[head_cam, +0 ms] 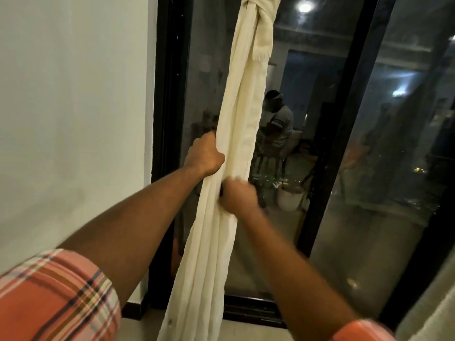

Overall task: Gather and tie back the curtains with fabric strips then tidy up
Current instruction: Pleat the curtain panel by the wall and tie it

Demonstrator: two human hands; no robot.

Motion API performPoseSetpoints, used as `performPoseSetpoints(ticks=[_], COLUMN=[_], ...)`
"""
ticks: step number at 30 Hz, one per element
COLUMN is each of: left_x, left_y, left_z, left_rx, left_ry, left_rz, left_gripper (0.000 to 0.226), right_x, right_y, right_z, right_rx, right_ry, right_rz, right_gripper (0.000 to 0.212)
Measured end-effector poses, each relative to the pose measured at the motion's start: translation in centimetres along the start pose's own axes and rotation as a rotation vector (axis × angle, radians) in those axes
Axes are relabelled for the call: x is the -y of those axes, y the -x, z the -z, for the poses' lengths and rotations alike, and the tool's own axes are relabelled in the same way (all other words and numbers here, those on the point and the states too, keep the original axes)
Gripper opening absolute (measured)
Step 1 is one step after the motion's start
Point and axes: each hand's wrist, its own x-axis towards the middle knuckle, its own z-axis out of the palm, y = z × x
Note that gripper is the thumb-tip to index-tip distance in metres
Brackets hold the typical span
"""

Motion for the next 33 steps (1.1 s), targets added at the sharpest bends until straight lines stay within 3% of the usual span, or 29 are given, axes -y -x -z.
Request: performPoseSetpoints(ticks=[3,7,10,13,15,17,19,22,26,28,33], left_x=[1.6,2.1,2.2,2.6,2.7,2.5,2.1,1.4,0.8,0.7,0.2], left_y=[1.6,2.6,2.5,2.1,1.8,1.6,1.5,1.6,1.7,1.6,2.2], left_z=[-0.7,-0.5,0.0,0.0,0.0,0.1,0.3,0.9,1.5,1.6,2.0], left_rx=[0.024,0.003,-0.01,0.024,0.052,0.099,0.14,0.18,0.114,0.075,0.077], left_ry=[0.032,0.027,0.013,0.047,0.078,0.14,0.217,0.343,0.337,0.283,0.203], left_rz=[0.02,-0.003,0.002,0.016,0.026,0.041,0.06,0.043,-0.007,0.005,0.021], left_gripper=[0.028,0.026,0.029,0.032,0.036,0.04,0.035,0.028,0.04,0.041,0.039], right_x=[-0.4,-1.5,-1.9,-1.2,-0.2,1.6,3.3,4.6,4.2,3.4,1.2], right_y=[6.8,15.4,17.2,14.6,12.3,11.0,9.4,5.9,1.9,0.8,-1.2], right_z=[-10.3,-20.2,-21.0,-16.6,-10.8,-3.5,2.8,8.2,11.4,12.2,13.9], right_rx=[0.217,0.632,0.84,0.884,0.812,0.631,0.27,-0.349,-0.795,-0.842,-0.663], right_ry=[-0.048,0.058,0.026,-0.113,-0.323,-0.628,-0.882,-1.067,-1.058,-0.977,-0.716], right_rz=[-0.069,-0.048,-0.04,0.018,0.118,0.209,0.254,0.241,0.016,-0.047,-0.034], right_gripper=[0.022,0.031,0.038,0.04,0.029,0.014,0.012,0.015,0.016,0.029,0.072])
